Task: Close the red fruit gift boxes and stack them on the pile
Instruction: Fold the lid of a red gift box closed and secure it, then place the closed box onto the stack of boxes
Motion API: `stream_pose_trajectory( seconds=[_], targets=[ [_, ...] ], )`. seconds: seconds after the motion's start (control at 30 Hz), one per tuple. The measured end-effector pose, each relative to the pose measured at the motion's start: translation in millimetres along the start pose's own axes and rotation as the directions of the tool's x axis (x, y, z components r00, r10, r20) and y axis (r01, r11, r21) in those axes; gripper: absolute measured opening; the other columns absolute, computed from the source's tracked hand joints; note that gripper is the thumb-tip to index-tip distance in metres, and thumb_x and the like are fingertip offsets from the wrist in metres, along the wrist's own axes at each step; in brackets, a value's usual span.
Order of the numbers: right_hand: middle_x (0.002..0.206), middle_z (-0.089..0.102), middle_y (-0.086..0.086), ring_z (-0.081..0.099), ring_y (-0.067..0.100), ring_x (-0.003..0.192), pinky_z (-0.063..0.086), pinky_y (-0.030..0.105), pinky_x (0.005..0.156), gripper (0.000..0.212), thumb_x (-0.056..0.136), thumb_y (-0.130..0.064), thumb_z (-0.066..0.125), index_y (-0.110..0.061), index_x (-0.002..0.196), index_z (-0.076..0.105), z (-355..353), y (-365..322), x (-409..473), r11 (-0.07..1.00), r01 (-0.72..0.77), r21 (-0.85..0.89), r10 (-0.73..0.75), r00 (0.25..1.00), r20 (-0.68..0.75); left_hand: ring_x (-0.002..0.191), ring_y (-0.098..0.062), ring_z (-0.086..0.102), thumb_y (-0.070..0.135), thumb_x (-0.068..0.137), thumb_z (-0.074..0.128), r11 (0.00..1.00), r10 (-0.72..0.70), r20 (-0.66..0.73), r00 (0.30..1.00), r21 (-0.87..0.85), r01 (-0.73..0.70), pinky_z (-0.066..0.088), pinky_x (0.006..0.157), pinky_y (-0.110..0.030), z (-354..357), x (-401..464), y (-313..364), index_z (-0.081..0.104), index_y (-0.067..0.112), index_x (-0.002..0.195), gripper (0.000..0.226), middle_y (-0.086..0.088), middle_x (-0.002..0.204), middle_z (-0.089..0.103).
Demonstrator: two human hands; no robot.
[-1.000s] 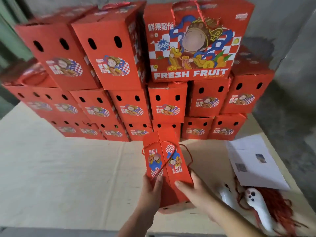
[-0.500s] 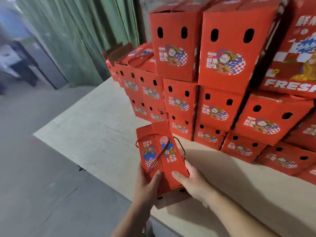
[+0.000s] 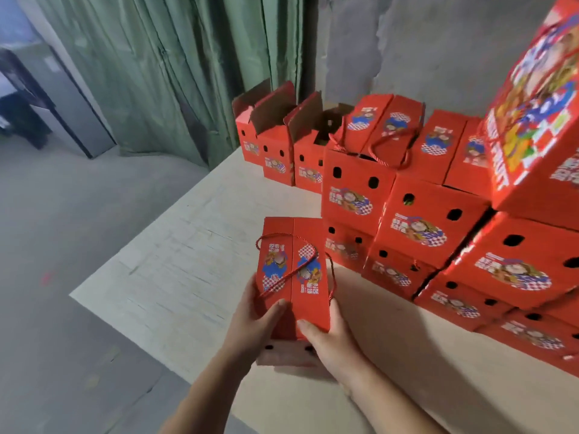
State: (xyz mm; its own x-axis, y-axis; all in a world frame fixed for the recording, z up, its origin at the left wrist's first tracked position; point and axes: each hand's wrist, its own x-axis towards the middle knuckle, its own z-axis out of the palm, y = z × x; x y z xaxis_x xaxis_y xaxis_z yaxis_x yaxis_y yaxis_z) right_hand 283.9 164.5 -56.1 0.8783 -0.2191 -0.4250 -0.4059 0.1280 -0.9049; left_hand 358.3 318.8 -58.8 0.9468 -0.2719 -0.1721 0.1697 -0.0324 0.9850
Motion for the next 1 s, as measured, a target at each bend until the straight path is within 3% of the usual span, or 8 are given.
stream_pose_trajectory(
  seconds=[0.33,0.6,0.67,0.73,0.8,0.83,0.9,1.0],
  targets=[
    [0.150,0.052,0.002,0.056,0.018,0.132,0.045,0.044,0.114,0.093,0.094,-0.014,0.074,-0.029,0.164,0.014,58,-8,49,0.997,-0.030,0.068,0.039,0.990,-0.136,0.124,-0.027,0.067,0.018,0.098,0.073,0.999,-0.047,0.176,0.983,-0.016,0.050,0.057,0.101,-0.050,-49,74,-4,0.045,0.025,0.148,0.058,-0.003,0.136,0.069],
    [0.151,0.051,0.001,0.055,0.017,0.133,0.044,0.044,0.115,0.088,0.096,-0.013,0.073,-0.029,0.162,0.017,90,-30,126,0.995,-0.040,0.089,0.058,0.976,-0.210,0.125,-0.027,0.067,0.023,0.097,0.074,0.999,-0.052,0.274,0.960,0.016,0.050,0.056,0.101,-0.053,-79,167,-5,0.041,0.026,0.152,0.064,-0.004,0.138,0.068],
    [0.150,0.051,0.003,0.054,0.019,0.133,0.044,0.042,0.114,0.088,0.094,-0.011,0.074,-0.026,0.161,0.019,100,-45,152,0.999,0.010,0.038,0.002,0.946,-0.324,0.127,-0.028,0.065,0.026,0.095,0.074,0.998,-0.046,0.339,0.940,-0.017,0.055,0.055,0.103,-0.055,-82,209,2,0.042,0.026,0.152,0.065,-0.005,0.140,0.066],
    [0.150,0.045,0.012,0.047,0.030,0.136,0.040,0.047,0.114,0.090,0.089,-0.012,0.079,-0.017,0.160,0.023,112,-53,176,0.984,-0.017,-0.177,-0.095,0.791,-0.605,0.129,-0.028,0.064,0.023,0.097,0.073,0.997,-0.042,0.426,0.904,-0.037,0.064,0.054,0.104,-0.056,-74,250,8,0.039,0.024,0.153,0.066,-0.005,0.142,0.065],
    [0.150,0.040,0.021,0.041,0.043,0.132,0.037,0.052,0.107,0.085,0.084,-0.022,0.080,-0.014,0.156,0.036,128,-61,193,0.875,-0.207,-0.438,-0.274,0.536,-0.799,0.128,-0.026,0.065,0.024,0.099,0.072,0.998,-0.037,0.491,0.870,-0.021,0.055,0.054,0.103,-0.057,-57,282,14,0.038,0.025,0.152,0.063,-0.002,0.142,0.064],
    [0.152,0.038,0.020,0.041,0.043,0.131,0.037,0.053,0.104,0.078,0.086,-0.027,0.074,-0.015,0.154,0.039,136,-63,200,0.781,-0.275,-0.561,-0.408,0.455,-0.791,0.128,-0.025,0.065,0.022,0.100,0.070,0.999,-0.036,0.514,0.857,-0.016,0.052,0.054,0.104,-0.056,-47,295,17,0.039,0.024,0.151,0.060,-0.003,0.141,0.065],
    [0.157,0.037,0.012,0.040,0.037,0.133,0.035,0.049,0.104,0.065,0.091,-0.031,0.059,-0.021,0.153,0.041,141,-73,222,0.587,-0.265,-0.765,-0.612,0.474,-0.634,0.128,-0.024,0.065,0.016,0.105,0.060,0.999,-0.016,0.542,0.840,-0.028,0.038,0.053,0.107,-0.053,-30,317,21,0.039,0.019,0.150,0.049,-0.006,0.140,0.064],
    [0.156,0.044,0.001,0.037,0.028,0.145,0.030,0.045,0.118,0.052,0.102,-0.036,0.040,-0.026,0.153,0.043,113,-98,268,0.435,-0.305,-0.847,-0.559,0.647,-0.519,0.137,-0.019,0.056,0.024,0.113,0.039,0.999,-0.016,0.634,0.773,-0.015,0.033,0.045,0.116,-0.042,-33,342,22,0.031,0.018,0.156,0.044,-0.004,0.149,0.057]
  ],
)
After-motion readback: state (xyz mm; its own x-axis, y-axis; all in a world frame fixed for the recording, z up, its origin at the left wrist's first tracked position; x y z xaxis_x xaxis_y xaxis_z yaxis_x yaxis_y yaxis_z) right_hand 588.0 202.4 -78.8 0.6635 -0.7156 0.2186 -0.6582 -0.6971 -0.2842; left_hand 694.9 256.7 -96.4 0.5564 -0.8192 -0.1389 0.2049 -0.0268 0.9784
